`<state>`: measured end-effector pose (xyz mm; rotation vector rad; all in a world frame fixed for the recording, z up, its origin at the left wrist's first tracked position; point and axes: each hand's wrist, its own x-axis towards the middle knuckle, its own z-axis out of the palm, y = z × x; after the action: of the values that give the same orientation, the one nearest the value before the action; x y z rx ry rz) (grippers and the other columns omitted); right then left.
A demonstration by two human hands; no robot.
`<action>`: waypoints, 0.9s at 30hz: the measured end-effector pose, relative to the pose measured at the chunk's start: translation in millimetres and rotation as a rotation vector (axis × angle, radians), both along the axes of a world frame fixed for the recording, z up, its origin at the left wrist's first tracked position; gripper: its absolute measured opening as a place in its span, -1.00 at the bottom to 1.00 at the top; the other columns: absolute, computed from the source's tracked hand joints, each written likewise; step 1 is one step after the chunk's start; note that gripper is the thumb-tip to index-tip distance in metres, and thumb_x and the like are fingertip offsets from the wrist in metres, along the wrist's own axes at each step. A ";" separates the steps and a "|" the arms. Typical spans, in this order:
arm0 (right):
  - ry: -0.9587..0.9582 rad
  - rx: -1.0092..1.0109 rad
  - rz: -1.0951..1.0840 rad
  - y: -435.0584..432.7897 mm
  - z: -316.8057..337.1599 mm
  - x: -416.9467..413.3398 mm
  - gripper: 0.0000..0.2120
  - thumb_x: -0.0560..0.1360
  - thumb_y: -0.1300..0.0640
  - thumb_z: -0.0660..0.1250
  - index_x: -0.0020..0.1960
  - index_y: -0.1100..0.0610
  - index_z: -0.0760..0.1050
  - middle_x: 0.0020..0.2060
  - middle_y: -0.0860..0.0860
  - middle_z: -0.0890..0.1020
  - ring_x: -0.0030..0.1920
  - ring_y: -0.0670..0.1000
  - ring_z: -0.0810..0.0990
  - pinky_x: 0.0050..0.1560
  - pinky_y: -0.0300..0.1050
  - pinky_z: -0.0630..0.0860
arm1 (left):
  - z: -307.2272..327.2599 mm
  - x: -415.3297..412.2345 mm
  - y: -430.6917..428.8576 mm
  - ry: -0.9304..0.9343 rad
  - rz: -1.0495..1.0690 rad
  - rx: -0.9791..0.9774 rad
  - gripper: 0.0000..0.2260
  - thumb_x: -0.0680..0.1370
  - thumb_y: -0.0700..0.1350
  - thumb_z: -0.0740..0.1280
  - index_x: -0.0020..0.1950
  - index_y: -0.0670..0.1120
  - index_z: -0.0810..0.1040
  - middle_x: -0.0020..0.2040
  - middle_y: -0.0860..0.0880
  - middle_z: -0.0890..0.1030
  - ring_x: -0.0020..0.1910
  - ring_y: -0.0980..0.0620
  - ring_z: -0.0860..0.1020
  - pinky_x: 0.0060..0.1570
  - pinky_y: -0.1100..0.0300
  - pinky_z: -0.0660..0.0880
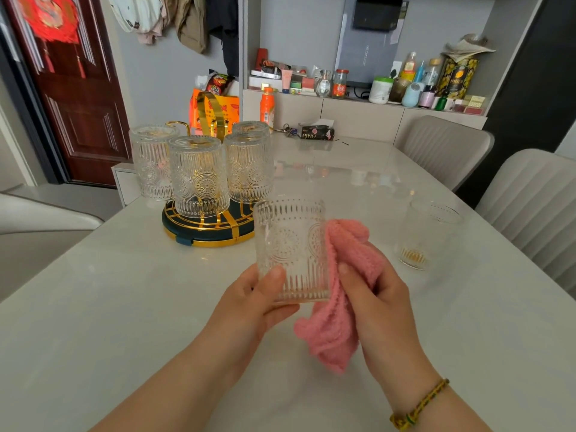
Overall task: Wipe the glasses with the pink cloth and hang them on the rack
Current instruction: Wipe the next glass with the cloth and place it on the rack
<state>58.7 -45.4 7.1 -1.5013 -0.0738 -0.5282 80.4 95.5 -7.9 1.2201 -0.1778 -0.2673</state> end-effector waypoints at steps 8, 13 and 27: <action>-0.177 -0.351 -0.095 5.9 -3.2 -3.1 -0.72 0.32 0.12 0.32 -0.06 -0.21 0.47 -0.02 -0.24 0.51 -0.01 -0.35 0.48 -0.05 -0.54 0.35 | -4.8 -1.2 -4.5 -0.024 -0.146 0.136 -0.33 0.13 0.28 0.47 0.16 0.03 0.52 0.06 0.02 0.66 0.08 0.03 0.60 0.18 0.09 0.46; -0.222 -0.231 -0.108 0.5 3.5 -7.5 -0.56 0.22 0.14 0.40 0.01 -0.19 0.39 -0.06 -0.51 0.49 -0.03 -0.42 0.48 -0.12 -0.57 0.39 | -4.7 0.5 -1.5 -0.026 -0.197 0.033 -0.20 0.00 0.17 0.56 0.19 -0.05 0.50 0.07 -0.03 0.66 0.07 0.01 0.62 -0.06 0.27 0.56; -0.188 -0.224 -0.052 7.8 0.3 -8.9 -0.81 0.24 0.00 0.36 -0.16 -0.09 0.44 -0.15 -0.21 0.55 -0.16 -0.23 0.53 -0.19 -0.44 0.43 | -1.2 4.2 4.3 0.050 -0.212 -0.144 -0.24 -0.08 0.16 0.60 0.04 -0.10 0.60 -0.04 -0.12 0.67 -0.11 0.00 0.65 -0.15 0.21 0.59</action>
<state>49.8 -37.6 7.4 -1.6714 -0.2474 -0.7214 84.6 99.8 -9.1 1.0518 -0.2789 -0.4612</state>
